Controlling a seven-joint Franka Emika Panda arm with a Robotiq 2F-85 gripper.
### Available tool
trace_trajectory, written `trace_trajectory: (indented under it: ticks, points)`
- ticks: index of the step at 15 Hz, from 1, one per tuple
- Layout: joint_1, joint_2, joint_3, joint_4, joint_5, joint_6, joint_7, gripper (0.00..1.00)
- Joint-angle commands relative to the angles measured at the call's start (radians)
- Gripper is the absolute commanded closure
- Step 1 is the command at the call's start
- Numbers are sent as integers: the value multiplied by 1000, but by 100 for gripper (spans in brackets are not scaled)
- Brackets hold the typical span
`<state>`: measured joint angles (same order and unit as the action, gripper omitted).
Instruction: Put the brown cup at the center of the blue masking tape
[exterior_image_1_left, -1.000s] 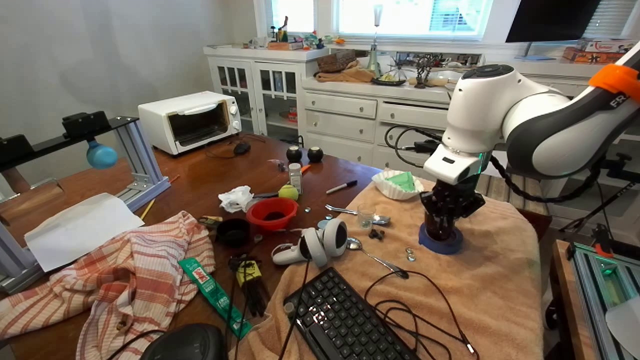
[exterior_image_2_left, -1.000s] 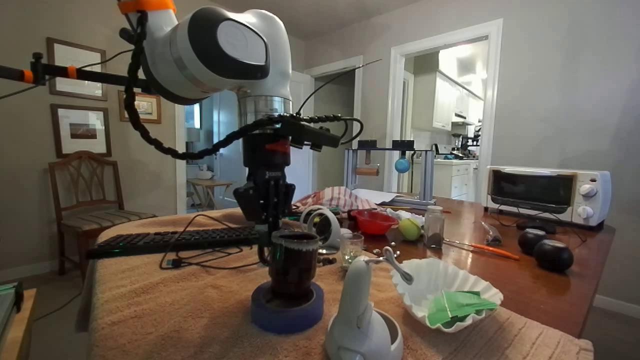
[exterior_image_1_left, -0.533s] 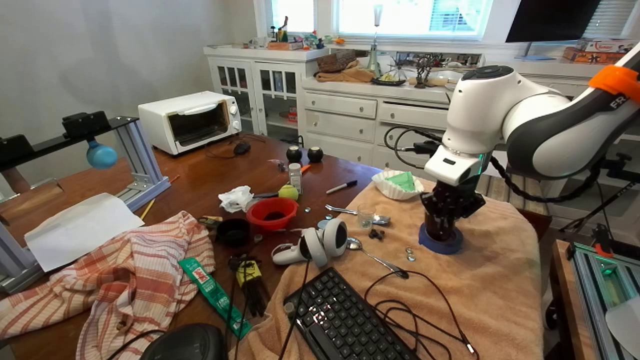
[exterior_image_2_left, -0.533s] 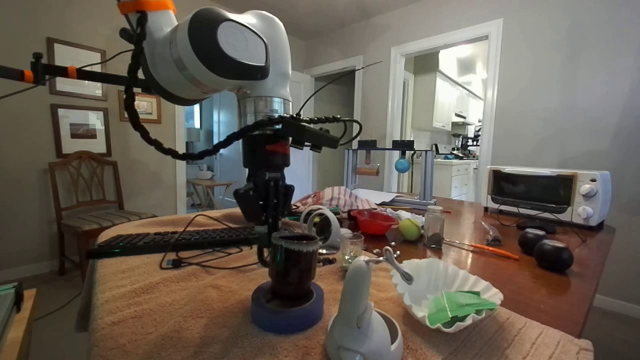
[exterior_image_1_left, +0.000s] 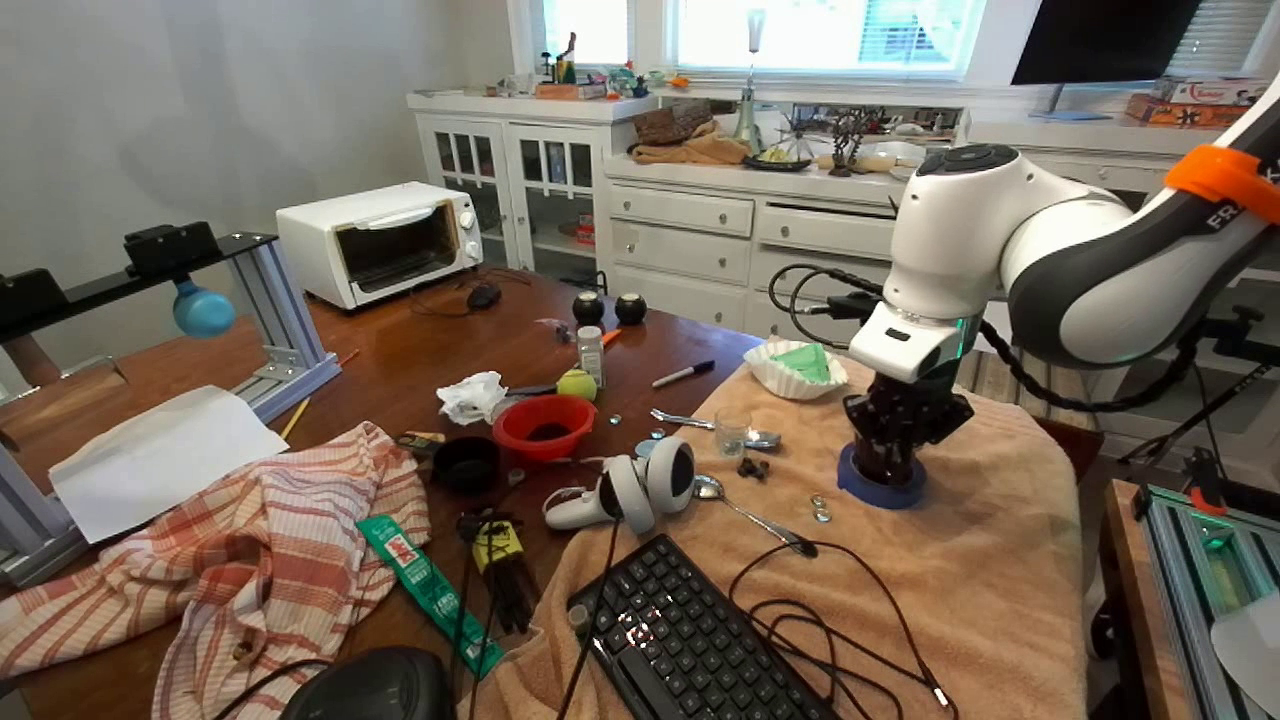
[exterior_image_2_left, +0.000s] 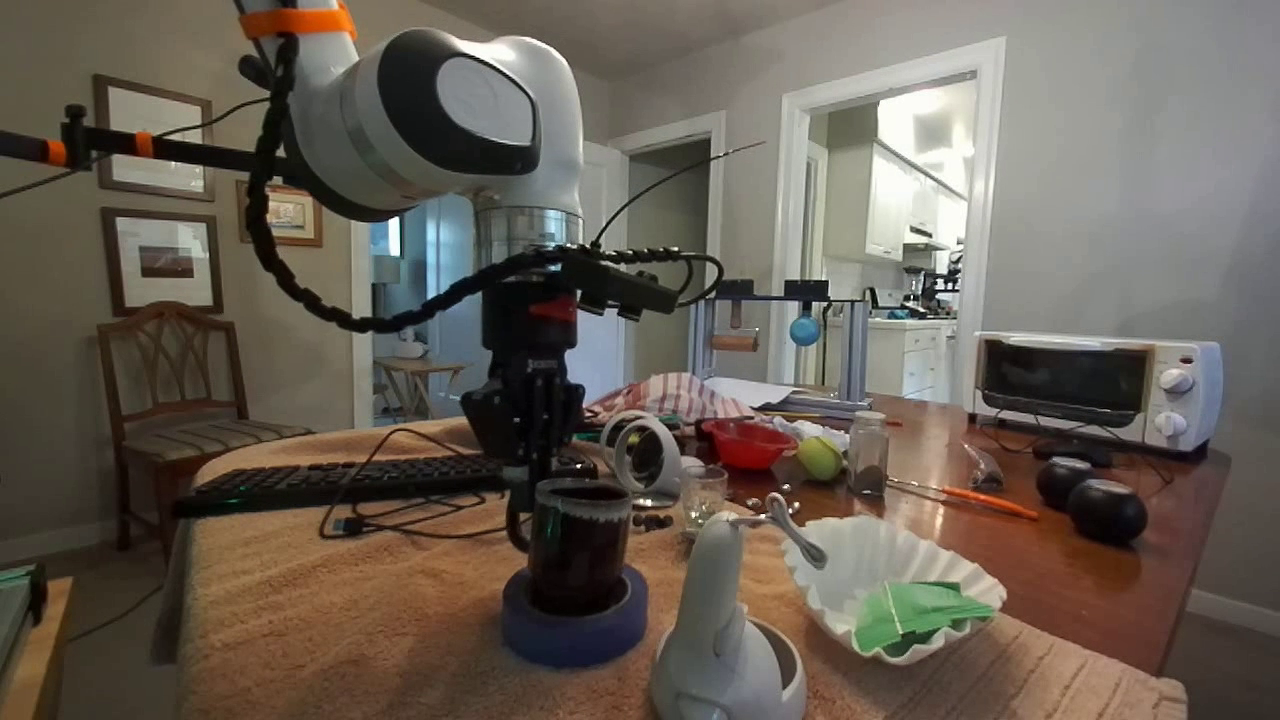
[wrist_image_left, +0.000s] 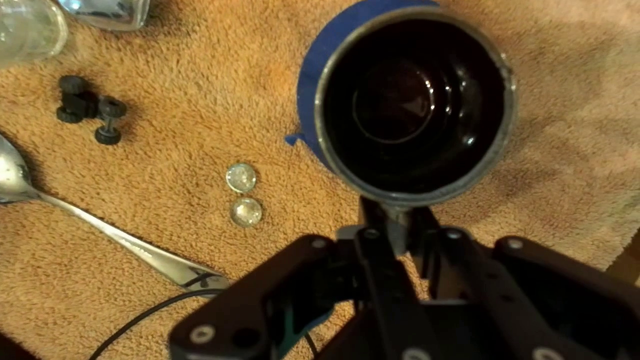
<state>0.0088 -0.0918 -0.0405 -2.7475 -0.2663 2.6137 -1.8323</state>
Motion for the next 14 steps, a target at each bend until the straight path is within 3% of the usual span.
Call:
trace_trajectory:
  ticks: [1, 7, 14]
  points:
    - [-11, 22, -2, 1, -25, 37, -1, 96]
    - [-23, 44, -5, 1, -52, 109, 0, 96]
    - [-34, 51, -2, 0, -143, 80, 27, 96]
